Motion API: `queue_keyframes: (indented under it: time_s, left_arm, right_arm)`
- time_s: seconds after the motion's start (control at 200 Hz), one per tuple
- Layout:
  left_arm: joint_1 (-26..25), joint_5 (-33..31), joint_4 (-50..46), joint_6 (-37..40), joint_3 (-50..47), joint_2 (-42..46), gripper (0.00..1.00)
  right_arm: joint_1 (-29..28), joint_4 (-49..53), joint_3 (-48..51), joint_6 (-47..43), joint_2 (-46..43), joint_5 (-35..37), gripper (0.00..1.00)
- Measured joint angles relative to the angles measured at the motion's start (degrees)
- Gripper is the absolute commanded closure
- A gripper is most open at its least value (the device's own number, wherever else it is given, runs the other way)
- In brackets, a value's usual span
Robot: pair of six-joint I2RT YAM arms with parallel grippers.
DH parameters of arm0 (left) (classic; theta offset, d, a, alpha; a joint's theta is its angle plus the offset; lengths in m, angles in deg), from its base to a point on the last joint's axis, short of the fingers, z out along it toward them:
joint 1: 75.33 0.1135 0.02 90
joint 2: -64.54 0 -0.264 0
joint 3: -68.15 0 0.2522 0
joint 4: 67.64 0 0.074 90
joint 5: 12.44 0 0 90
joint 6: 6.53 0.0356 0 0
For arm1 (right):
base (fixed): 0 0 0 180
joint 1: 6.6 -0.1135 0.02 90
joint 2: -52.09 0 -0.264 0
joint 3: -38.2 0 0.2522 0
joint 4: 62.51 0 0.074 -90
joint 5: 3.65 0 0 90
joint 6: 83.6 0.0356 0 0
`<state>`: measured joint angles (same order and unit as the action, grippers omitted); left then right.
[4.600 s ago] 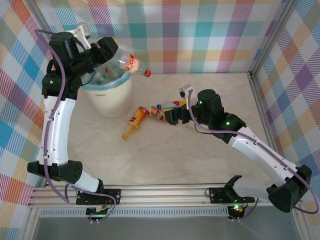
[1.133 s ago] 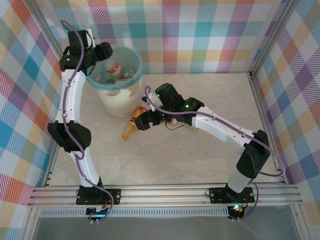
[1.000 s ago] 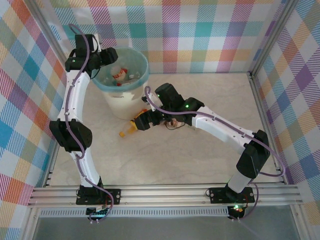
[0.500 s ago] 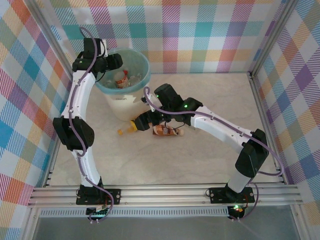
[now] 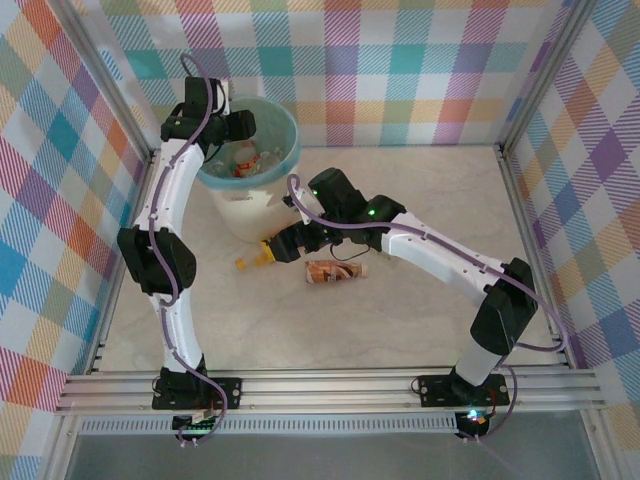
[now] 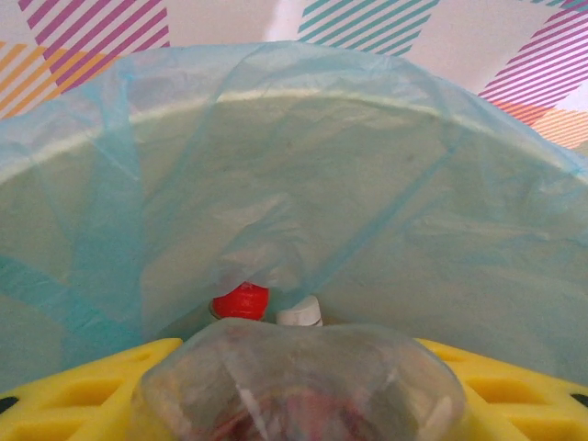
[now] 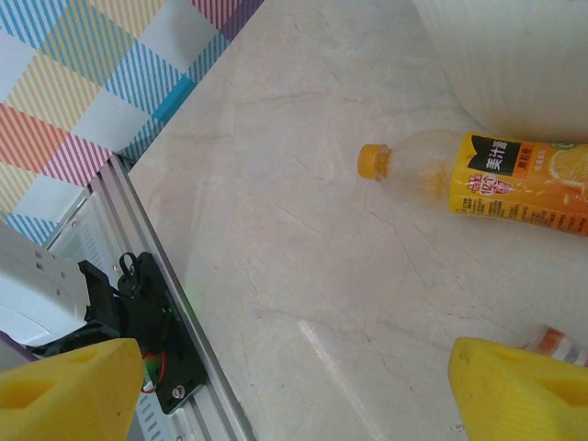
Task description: Put the plastic bottles in the bin
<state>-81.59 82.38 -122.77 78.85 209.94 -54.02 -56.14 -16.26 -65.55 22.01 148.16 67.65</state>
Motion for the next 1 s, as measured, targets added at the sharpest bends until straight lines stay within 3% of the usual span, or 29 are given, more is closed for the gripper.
queue_keyframes:
  time_s: [0.27, 0.3, 0.43, 0.54, 0.705, 0.77, 1.005]
  left_arm:
    - [0.1, -5.8, -11.5, 1.3, 10.0, -2.5, 0.11]
    - [0.1, -6.4, -12.4, 1.1, 11.3, -2.5, 0.0]
    - [0.2, -7.9, -13.2, 0.9, 14.9, -1.0, 0.0]
    - [0.2, -8.5, -13.2, 0.8, 15.1, 2.5, 0.11]
    - [0.0, -6.4, -12.7, 0.7, 13.1, 8.0, 0.47]
    - [-0.4, -4.8, -12.7, 0.9, 13.0, 8.2, 0.56]
    - [-2.7, -2.6, -14.5, 1.4, 12.7, 2.2, 0.57]
  right_arm:
    - [0.0, 0.2, 0.0, -0.1, 0.0, 0.1, 0.14]
    - [0.0, 0.2, 0.0, -0.2, 0.0, 0.2, 0.14]
    - [0.0, 0.3, 0.0, -0.2, 0.0, 0.3, 0.14]
    - [0.0, 0.9, 0.0, -0.7, 0.0, 0.7, 0.14]
    - [0.0, 2.8, 0.5, -3.0, -0.2, 2.9, 0.14]
    - [0.0, 4.1, 1.9, -3.9, -0.9, 4.5, 0.14]
    - [0.0, 10.5, 12.5, -3.6, -6.5, 8.9, 0.22]
